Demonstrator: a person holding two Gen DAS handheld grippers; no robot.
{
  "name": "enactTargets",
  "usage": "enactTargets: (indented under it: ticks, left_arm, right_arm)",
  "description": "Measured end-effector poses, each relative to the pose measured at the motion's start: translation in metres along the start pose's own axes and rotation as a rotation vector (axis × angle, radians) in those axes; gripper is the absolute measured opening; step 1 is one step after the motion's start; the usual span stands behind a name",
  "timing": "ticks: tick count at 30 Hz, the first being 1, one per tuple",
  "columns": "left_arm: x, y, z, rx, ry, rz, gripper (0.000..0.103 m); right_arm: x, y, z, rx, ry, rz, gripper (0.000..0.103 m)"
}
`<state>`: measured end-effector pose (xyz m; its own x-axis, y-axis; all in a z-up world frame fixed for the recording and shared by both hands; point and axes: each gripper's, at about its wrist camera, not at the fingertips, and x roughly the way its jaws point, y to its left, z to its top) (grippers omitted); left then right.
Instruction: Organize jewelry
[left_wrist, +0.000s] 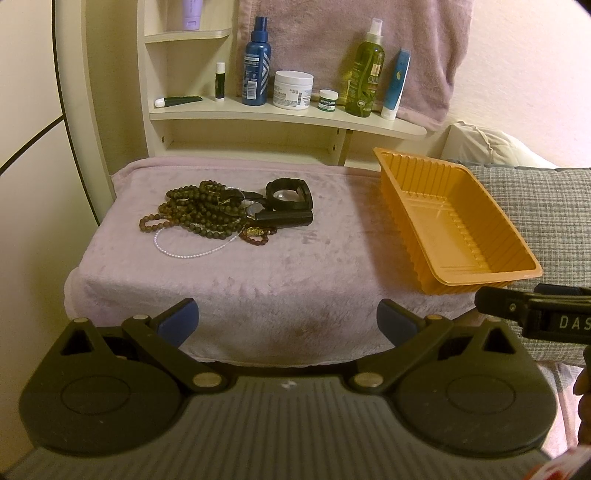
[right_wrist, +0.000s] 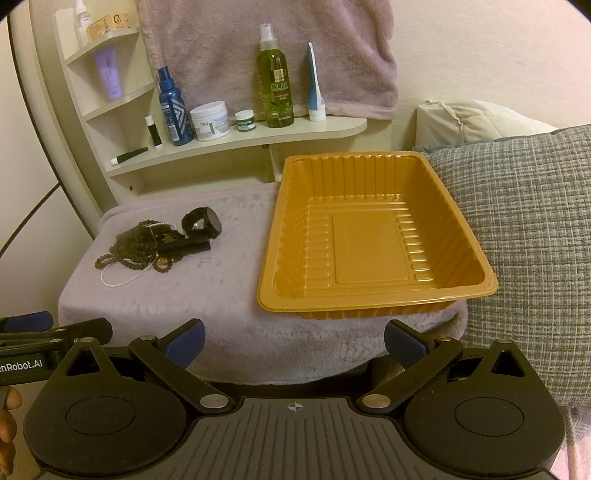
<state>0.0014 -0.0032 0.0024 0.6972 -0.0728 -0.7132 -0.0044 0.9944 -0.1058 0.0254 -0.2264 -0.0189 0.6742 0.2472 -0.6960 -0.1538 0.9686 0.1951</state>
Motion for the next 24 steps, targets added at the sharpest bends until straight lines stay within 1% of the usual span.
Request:
enactTargets:
  ticks: [21,24]
  left_arm:
    - [0.0002,0.0008,0.0000,-0.001,-0.001,-0.003,0.102]
    - [0.0005,0.0033,0.0003,-0.023,-0.006,-0.015,0.102]
  right_arm:
    - [-0.0008,-0.0020,-0.0022,0.004,-0.005,-0.011,0.102]
    - [-0.0026,-0.0036,-0.0028,0.017,-0.019,-0.017,0.102]
